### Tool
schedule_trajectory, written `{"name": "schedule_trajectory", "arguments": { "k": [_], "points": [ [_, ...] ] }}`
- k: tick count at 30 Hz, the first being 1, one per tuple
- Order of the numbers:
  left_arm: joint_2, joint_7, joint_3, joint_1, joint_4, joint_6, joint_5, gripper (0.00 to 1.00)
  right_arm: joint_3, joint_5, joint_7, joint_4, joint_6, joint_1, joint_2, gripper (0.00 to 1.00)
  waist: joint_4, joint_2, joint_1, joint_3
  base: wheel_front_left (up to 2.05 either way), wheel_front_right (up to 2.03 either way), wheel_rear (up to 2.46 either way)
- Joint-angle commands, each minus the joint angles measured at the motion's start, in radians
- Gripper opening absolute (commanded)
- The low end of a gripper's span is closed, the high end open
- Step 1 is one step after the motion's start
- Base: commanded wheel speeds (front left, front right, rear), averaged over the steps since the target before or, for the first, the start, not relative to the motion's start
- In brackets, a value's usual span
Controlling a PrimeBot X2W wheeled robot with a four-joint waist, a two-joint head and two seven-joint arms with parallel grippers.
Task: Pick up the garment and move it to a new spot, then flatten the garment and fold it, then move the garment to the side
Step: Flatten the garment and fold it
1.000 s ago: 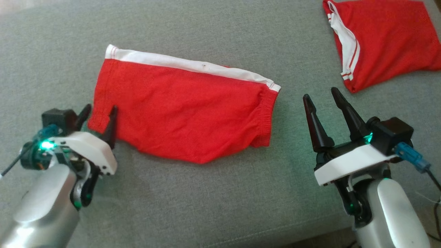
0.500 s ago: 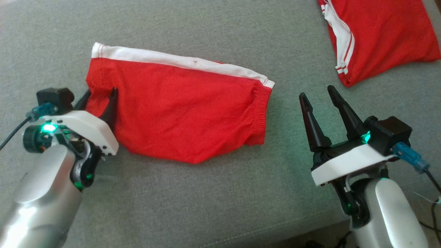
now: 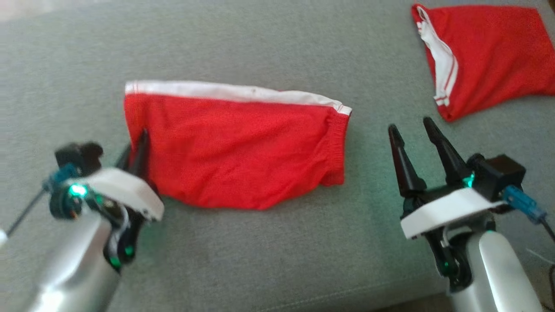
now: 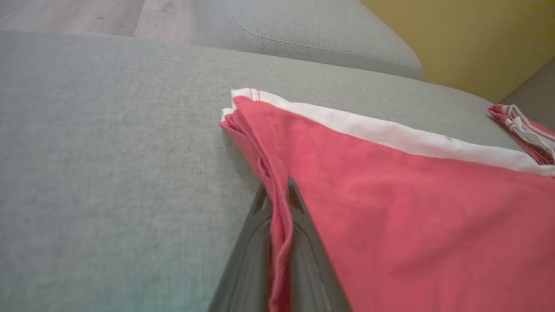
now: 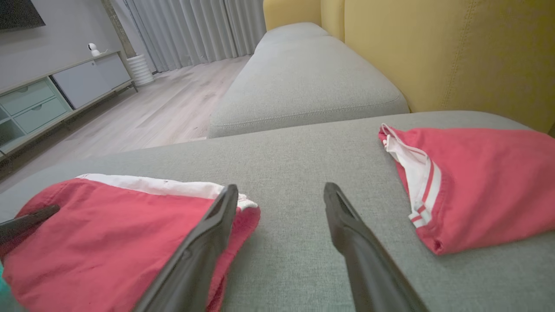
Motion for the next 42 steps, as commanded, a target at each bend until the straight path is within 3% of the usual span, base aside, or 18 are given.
{"name": "schedule_trajectory", "arguments": {
  "k": [1,10,14,15,16,17,27,38,42],
  "points": [
    [0.026,-0.014,0.043,0.003,-0.043,0.007,-0.009,0.00,0.012,-0.005,-0.003,-0.028,0.003,0.006,0.004,1.00,0.024,0.0000,0.0000,-0.022,0.00,0.00,0.00],
    [0.024,-0.038,0.069,0.194,-0.230,0.097,-0.056,0.00,-0.043,-0.016,0.012,-0.023,0.003,0.031,0.004,1.00,0.092,0.0000,0.0000,-0.076,0.00,0.00,0.00],
    [0.010,-0.057,0.077,0.219,-0.248,0.113,-0.067,0.00,-0.041,-0.019,0.019,-0.026,0.003,0.031,0.004,1.00,0.099,0.0000,0.0000,-0.082,0.00,0.00,0.00],
    [0.005,-0.061,0.076,0.220,-0.247,0.115,-0.067,0.23,-0.040,-0.019,0.021,-0.025,0.003,0.030,0.004,1.00,0.100,0.0000,0.0000,-0.084,0.00,0.00,0.00],
    [0.001,-0.063,0.075,0.219,-0.244,0.117,-0.066,0.79,-0.040,-0.020,0.022,-0.024,0.003,0.029,0.004,1.00,0.101,0.0000,0.0000,-0.086,0.00,0.00,0.00],
    [-0.002,-0.068,0.075,0.218,-0.240,0.119,-0.064,1.00,-0.040,-0.021,0.023,-0.023,0.003,0.029,0.004,1.00,0.101,0.0000,0.0000,-0.088,0.00,0.00,0.00],
    [0.016,-0.224,0.071,0.242,-0.262,0.157,0.055,1.00,-0.052,-0.017,0.029,0.009,0.003,0.057,0.004,1.00,0.126,0.0000,0.0000,-0.179,0.00,0.00,0.00],
    [0.022,-0.256,0.074,0.460,-0.404,0.242,0.079,1.00,-0.082,-0.009,-0.002,0.046,0.003,0.154,0.004,1.00,0.180,0.0000,0.0000,-0.290,0.00,0.00,0.00],
    [0.022,-0.255,0.064,0.495,-0.432,0.253,0.081,1.00,-0.090,-0.015,-0.010,0.058,0.003,0.167,0.004,1.00,0.200,0.0000,0.0000,-0.300,0.00,0.00,0.00]
  ]
}}
